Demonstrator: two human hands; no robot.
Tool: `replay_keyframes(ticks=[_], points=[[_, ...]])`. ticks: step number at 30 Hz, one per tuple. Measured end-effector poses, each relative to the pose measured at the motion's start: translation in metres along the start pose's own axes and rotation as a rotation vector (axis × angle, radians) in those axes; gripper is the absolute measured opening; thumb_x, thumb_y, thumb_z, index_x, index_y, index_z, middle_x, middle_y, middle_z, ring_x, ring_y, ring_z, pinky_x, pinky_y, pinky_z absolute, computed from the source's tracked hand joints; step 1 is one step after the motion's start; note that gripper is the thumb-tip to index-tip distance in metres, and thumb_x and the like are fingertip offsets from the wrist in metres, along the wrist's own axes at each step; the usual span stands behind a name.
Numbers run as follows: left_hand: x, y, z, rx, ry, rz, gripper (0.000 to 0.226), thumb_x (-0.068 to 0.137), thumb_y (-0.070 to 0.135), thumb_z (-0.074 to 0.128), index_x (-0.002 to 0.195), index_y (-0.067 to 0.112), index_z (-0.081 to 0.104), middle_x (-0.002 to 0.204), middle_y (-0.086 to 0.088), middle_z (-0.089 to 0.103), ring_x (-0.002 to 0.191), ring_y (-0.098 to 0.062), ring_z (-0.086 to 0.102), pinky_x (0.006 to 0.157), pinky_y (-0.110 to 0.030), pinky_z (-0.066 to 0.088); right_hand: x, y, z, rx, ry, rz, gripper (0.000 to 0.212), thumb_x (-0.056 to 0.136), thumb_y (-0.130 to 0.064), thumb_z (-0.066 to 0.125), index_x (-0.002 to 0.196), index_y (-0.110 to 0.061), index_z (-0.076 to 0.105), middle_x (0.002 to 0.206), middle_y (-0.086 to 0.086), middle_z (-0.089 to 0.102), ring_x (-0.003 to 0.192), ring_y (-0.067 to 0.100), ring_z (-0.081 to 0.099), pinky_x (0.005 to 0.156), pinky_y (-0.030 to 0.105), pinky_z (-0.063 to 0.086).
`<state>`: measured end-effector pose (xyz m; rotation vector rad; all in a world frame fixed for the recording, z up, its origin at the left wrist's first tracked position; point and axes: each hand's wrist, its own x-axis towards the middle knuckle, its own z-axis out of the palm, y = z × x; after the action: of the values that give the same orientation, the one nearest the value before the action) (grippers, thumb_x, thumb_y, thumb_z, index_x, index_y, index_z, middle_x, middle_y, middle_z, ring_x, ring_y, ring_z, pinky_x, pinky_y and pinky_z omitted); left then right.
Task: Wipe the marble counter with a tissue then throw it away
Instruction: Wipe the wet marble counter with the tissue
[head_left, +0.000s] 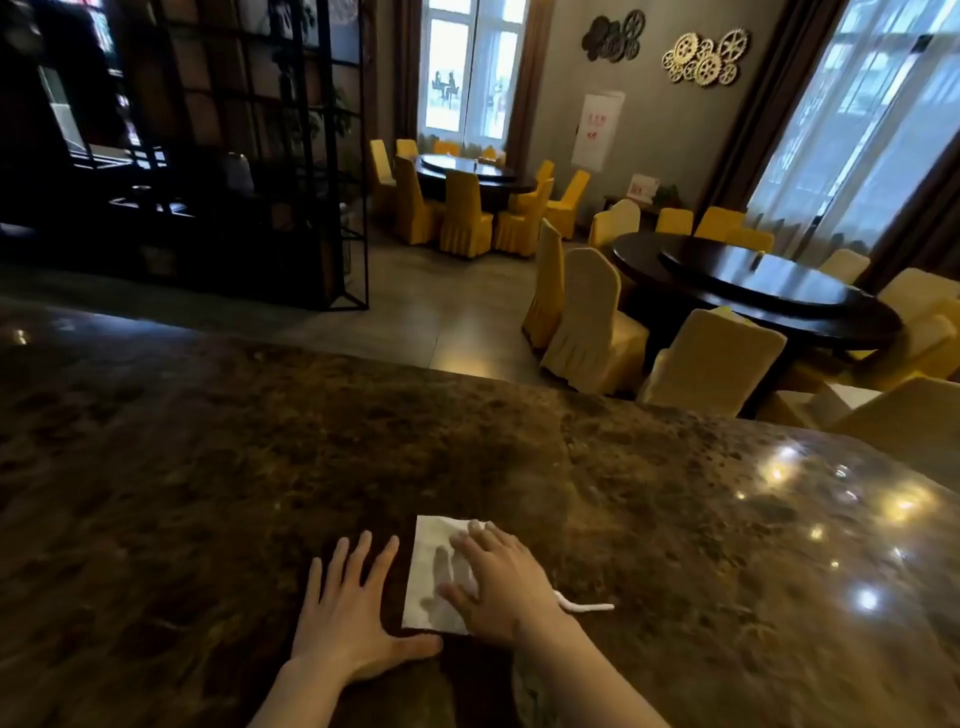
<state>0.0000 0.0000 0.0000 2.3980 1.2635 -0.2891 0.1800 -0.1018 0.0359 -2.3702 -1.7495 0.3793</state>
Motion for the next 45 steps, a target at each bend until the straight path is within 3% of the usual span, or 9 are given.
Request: replay_keyframes(ticks=[6,9,12,21,26,32,35,38,45], points=[[0.004,-0.013,0.017,0.001,0.069,0.064,0.146,0.044,0.114,0.034,0.150,0.037,-0.032,0.165,0.003,-0.036,0.147,-0.021,-0.041,0.125,-0.053,-0.022,0.004,-0.023,0.020,-0.042,-0.075,-0.093,0.065,0.099,-0.027,0.062,0.155,-0.025,0.030,0.168,0.001,0.019,0.155,0.024,0.009,0.122,0.044,0.023],[0.007,-0.016,0.020,-0.006,0.080,0.072,0.149,0.035,0.117,0.024,0.144,0.036,-0.037,0.164,0.003,-0.038,0.146,-0.021,-0.042,0.125,-0.054,-0.023,-0.002,-0.024,0.019,-0.053,0.023,-0.119,0.037,0.097,-0.021,0.062,0.134,-0.019,0.059,0.149,0.003,0.048,0.139,0.024,0.040,0.102,0.043,0.051],[0.008,-0.013,0.021,-0.009,0.074,0.089,0.153,0.036,0.118,0.026,0.144,0.031,-0.038,0.163,0.004,-0.039,0.147,-0.021,-0.042,0.125,-0.053,-0.023,-0.010,-0.020,0.021,-0.076,0.145,-0.107,0.018,0.097,-0.014,0.057,0.110,-0.014,0.069,0.116,0.003,0.065,0.108,0.022,0.060,0.076,0.037,0.054],[0.018,0.046,0.024,-0.018,0.101,0.252,0.151,0.043,0.117,0.029,0.144,0.029,-0.041,0.160,0.007,-0.040,0.147,-0.017,-0.041,0.126,-0.051,-0.022,-0.052,0.060,-0.025,1.008,0.817,0.625,0.020,0.101,-0.013,0.060,0.091,-0.016,0.077,0.078,-0.003,0.071,0.073,0.012,0.061,0.064,0.030,0.046],[0.021,0.061,0.037,0.056,0.152,0.266,0.147,0.043,0.118,0.018,0.152,0.030,-0.030,0.165,0.006,-0.034,0.150,-0.019,-0.037,0.127,-0.051,-0.020,-0.104,0.116,-0.051,0.941,1.021,0.810,0.021,0.102,-0.023,0.058,0.088,-0.025,0.075,0.077,-0.011,0.070,0.072,0.009,0.063,0.064,0.032,0.049],[0.019,0.059,0.044,0.092,0.228,0.279,0.143,0.051,0.116,0.013,0.158,0.027,-0.020,0.167,0.003,-0.028,0.150,-0.019,-0.036,0.127,-0.053,-0.018,-0.104,0.094,-0.009,0.481,0.745,0.501,0.023,0.098,-0.018,0.064,0.118,-0.016,0.075,0.128,0.003,0.071,0.122,0.022,0.064,0.100,0.035,0.050],[0.019,0.059,0.046,0.108,0.218,0.280,0.141,0.052,0.115,0.013,0.157,0.028,-0.022,0.166,0.004,-0.031,0.149,-0.019,-0.039,0.127,-0.052,-0.018,-0.089,0.073,0.021,0.276,0.435,0.237,0.034,0.102,-0.032,0.055,0.135,-0.027,0.063,0.156,-0.002,0.045,0.150,0.018,0.030,0.120,0.039,0.032],[0.019,0.057,0.048,0.104,0.235,0.279,0.140,0.054,0.115,0.014,0.159,0.028,-0.018,0.168,0.003,-0.028,0.151,-0.018,-0.035,0.128,-0.053,-0.015,-0.078,0.064,0.042,0.027,0.186,0.077,0.052,0.108,-0.044,0.030,0.158,-0.033,0.025,0.169,-0.003,0.008,0.156,0.019,-0.009,0.127,0.046,0.004],[0.020,0.055,0.049,0.088,0.257,0.290,0.140,0.053,0.115,0.016,0.159,0.029,-0.015,0.169,0.004,-0.023,0.153,-0.019,-0.031,0.129,-0.053,-0.012,-0.085,0.093,0.038,-0.079,0.151,0.261,0.058,0.106,-0.051,0.018,0.160,-0.034,0.003,0.169,-0.002,-0.007,0.154,0.020,-0.015,0.125,0.038,-0.008]])
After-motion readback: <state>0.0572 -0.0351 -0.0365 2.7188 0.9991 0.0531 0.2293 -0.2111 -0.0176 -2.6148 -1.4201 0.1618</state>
